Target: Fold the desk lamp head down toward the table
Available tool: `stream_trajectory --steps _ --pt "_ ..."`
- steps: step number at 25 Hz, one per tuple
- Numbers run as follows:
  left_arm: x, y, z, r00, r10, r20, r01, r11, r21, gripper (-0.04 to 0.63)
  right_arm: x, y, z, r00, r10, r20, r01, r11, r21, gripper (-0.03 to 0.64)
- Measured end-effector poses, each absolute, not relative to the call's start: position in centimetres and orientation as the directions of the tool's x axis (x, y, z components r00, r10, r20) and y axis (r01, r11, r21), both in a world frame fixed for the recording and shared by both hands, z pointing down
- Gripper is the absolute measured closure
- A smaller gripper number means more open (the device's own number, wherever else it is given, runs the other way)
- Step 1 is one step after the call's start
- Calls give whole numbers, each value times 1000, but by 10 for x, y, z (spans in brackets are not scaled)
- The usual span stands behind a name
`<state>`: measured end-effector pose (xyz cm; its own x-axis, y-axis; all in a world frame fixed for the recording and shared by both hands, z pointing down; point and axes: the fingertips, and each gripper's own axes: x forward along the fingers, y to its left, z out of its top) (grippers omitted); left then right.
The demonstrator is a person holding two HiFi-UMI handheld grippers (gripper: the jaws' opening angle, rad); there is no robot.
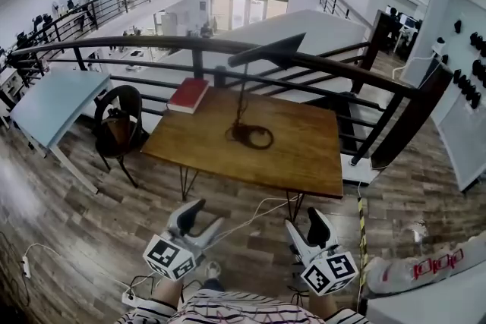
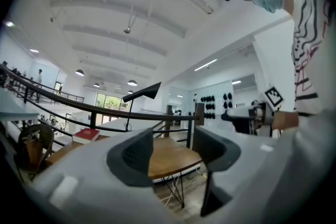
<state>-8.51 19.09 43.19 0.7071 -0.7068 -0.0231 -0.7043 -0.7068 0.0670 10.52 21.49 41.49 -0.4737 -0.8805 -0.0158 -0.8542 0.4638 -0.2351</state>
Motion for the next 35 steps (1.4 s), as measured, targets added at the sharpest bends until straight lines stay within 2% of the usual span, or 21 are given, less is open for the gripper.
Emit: stream_trajectory --steps 17,22,28,35 --pt "-159 11 408 781 -624 -16 -624 -781 21 334 49 55 382 -325 -942 -88 -910 337 -243 325" --pt "-179 -29 406 775 -631 -16 -631 -775 19 335 41 24 379 -304 -949 -90 -916 317 -247 325" --pt "-165 -61 410 773 -635 -13 -634 -773 22 335 58 -10 371 -313 -944 -99 -918 328 -221 325" --pt "-128 -102 411 741 -672 -9 -672 -741 23 336 84 -62 355 -395 -912 -113 -899 409 -157 325"
